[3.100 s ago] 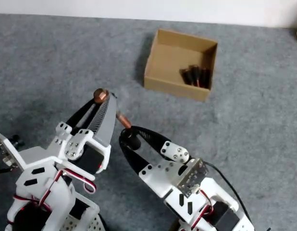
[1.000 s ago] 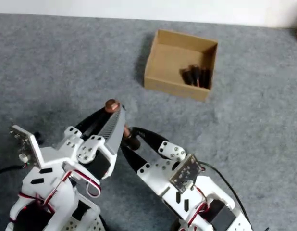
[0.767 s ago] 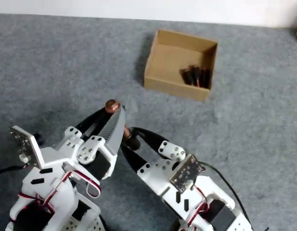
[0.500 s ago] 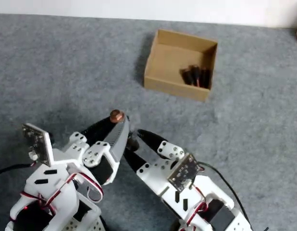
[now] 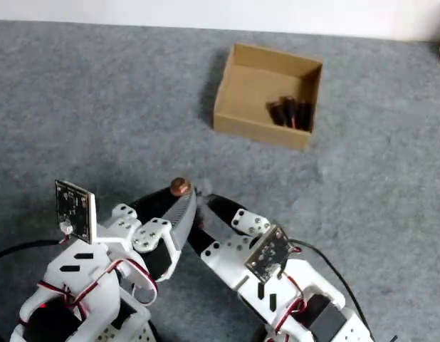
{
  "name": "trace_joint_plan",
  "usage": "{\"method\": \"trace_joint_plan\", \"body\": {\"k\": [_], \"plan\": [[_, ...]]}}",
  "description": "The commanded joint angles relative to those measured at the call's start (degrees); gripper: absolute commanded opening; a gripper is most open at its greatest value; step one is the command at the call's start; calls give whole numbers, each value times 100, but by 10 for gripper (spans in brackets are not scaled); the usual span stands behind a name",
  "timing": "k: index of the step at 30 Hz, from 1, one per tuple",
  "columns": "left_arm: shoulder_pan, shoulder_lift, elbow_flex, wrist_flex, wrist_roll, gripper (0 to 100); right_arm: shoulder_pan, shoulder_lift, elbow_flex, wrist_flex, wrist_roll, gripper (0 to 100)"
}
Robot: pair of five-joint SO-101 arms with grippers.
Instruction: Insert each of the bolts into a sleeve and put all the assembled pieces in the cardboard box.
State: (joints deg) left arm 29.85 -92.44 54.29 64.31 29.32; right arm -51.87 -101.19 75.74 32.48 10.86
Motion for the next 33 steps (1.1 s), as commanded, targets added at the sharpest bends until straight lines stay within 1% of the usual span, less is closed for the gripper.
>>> {"method": "trace_joint_plan", "body": {"k": [1,2,3,4,8,14,18,23,26,27,29,32,33], "plan": [[57,-4,-92,158,-264,176,92,-31,-119,-163,44,5],[48,-4,-84,158,-378,224,92,-31,-119,-163,44,5],[48,-4,-84,158,-457,251,92,-31,-119,-163,44,5],[48,4,-84,149,-492,255,92,-22,-119,-163,44,5],[75,4,-127,114,-519,231,84,-22,-110,-163,44,5],[84,22,-998,141,-492,228,84,-22,-110,-163,44,5],[-4,4,-1358,149,-484,228,84,-22,-110,-163,44,5],[-804,4,-1464,158,123,228,84,-13,-48,-347,44,5],[-1341,4,-901,466,97,228,84,-13,136,-365,44,5],[-1499,22,-558,545,-9,228,84,-13,145,-365,44,5],[-1780,4,233,589,-598,228,84,-13,136,-365,44,5],[-2325,48,1095,484,-2066,228,101,-13,127,-365,44,5],[-2510,48,1279,132,-2505,227,110,-13,127,-365,44,5]]}}
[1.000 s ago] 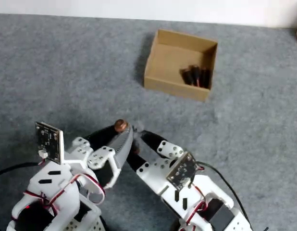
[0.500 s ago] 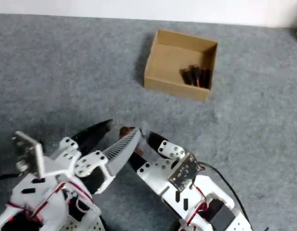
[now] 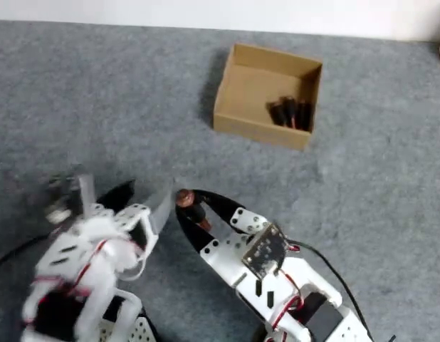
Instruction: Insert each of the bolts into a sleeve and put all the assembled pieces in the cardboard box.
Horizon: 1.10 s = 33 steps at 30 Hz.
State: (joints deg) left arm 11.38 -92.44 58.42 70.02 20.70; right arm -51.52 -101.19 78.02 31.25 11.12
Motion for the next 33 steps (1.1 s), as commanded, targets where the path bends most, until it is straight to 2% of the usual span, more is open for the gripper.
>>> {"method": "trace_joint_plan", "body": {"k": [1,2,4,7,9,12,17,20,27,33], "plan": [[-804,48,1007,-853,-2004,221,84,-13,-101,-242,18,5],[-884,57,1130,-1196,-2163,200,84,-13,-101,-242,18,5],[-945,57,1367,-1758,-2040,127,207,-4,-101,-242,18,5],[-927,57,1684,-2136,-1705,0,523,145,-101,-479,18,5],[-945,57,1903,-2286,-1547,24,971,541,-127,-646,18,5],[-1007,57,2097,-2338,-1538,5,1789,1499,-602,-831,18,5],[-1798,57,2651,-2585,-1785,7,2598,3354,-1886,-822,-413,5],[-2149,57,2888,-2980,-1908,7,2932,4435,-2774,-822,-457,5],[-2141,57,2949,-3007,-1934,8,3837,7327,-5130,-813,-457,5],[-2141,22,3073,-3174,-1943,10,4163,9982,-7486,-602,-457,5]]}}
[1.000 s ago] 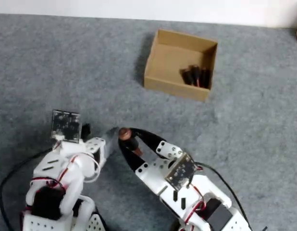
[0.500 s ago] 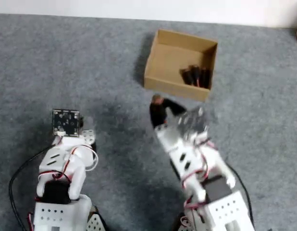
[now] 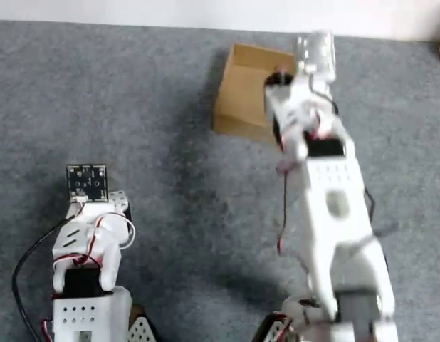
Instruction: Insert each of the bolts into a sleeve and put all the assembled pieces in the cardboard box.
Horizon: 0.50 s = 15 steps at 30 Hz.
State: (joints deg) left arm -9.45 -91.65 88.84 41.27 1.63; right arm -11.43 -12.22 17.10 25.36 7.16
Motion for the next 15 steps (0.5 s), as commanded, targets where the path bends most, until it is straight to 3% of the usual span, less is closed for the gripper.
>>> {"method": "trace_joint_plan", "body": {"k": [1,11,15], "plan": [[-57,-22,31,-352,-35,10,163,1552,-1851,110,-62,5],[-48,-31,127,-484,-35,11,338,5578,-6378,1508,-62,5],[-48,-31,127,-484,-35,11,418,6703,-8048,2308,404,5]]}}
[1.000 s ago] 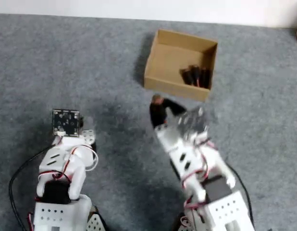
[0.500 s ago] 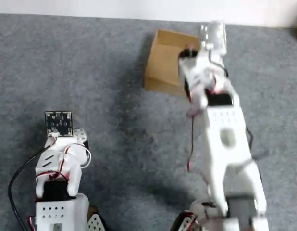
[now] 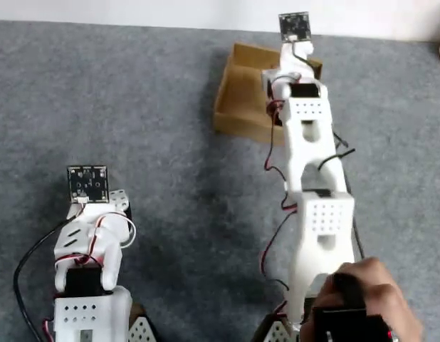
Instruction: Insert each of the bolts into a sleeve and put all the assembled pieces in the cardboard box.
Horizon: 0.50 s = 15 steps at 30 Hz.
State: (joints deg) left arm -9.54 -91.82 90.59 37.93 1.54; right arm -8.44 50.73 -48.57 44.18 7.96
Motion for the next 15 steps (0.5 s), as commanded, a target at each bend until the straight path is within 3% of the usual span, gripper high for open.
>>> {"method": "trace_joint_plan", "body": {"k": [1,7,13,15], "plan": [[-40,-13,-48,-149,-26,11,127,646,-1859,593,431,7],[-40,-13,-40,-149,-26,11,119,1754,-3723,1692,527,32],[180,-13,-31,-149,-264,11,-13,2097,-4813,2756,527,343],[242,-57,31,-149,-308,11,-40,2123,-4971,3037,527,391]]}}
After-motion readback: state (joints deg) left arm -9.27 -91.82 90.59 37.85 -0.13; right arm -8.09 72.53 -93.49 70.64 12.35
